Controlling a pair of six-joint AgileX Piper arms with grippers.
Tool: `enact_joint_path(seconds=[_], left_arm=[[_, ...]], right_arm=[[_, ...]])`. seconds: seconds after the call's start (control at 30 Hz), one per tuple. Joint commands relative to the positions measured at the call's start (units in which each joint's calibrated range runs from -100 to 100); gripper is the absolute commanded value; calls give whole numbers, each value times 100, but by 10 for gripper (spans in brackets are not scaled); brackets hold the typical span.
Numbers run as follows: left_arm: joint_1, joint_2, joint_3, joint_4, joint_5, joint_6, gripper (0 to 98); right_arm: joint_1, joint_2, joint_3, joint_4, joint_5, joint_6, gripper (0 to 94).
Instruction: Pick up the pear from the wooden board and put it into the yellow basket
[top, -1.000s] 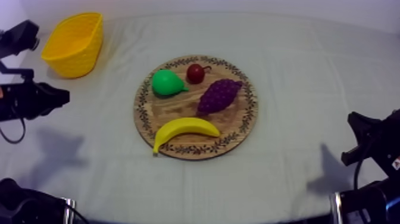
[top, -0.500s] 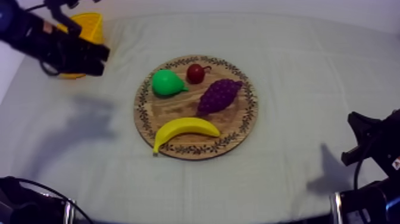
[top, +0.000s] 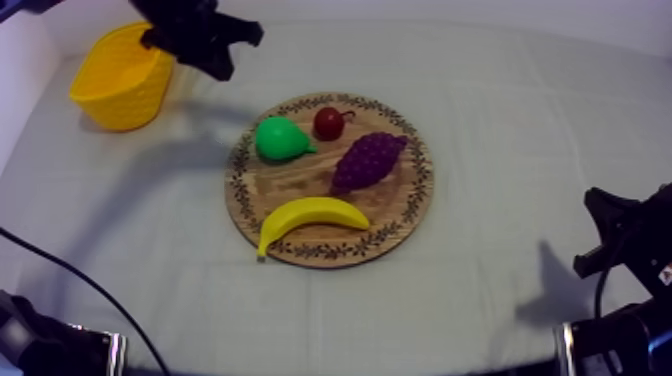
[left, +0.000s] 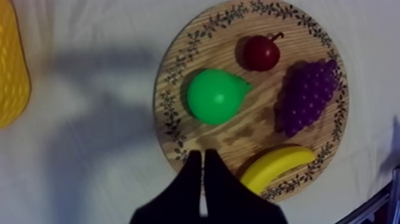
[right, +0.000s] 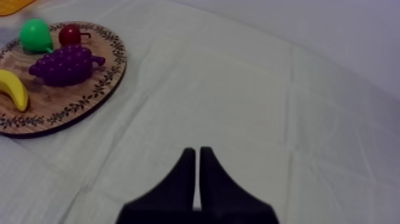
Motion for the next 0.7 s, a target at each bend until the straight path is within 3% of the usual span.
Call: enact_joint_path(seconds=[0.0,0.1,0.17,0.67], left_arm=[[5,556,-648,21,155,-13,0],[23,839,-943,64,246,-63,0],[49,954,-1043,89,275,-268,0],[162,1106,-1320,-12,395,-3292,0]], right_arm=[[0,-4,-5,-1,2,-1,4],[0,-4,-5,-1,2,-1,4],[0,-4,-5,-1,2,-1,4],[0,-4,-5,-1,2,-1,4]])
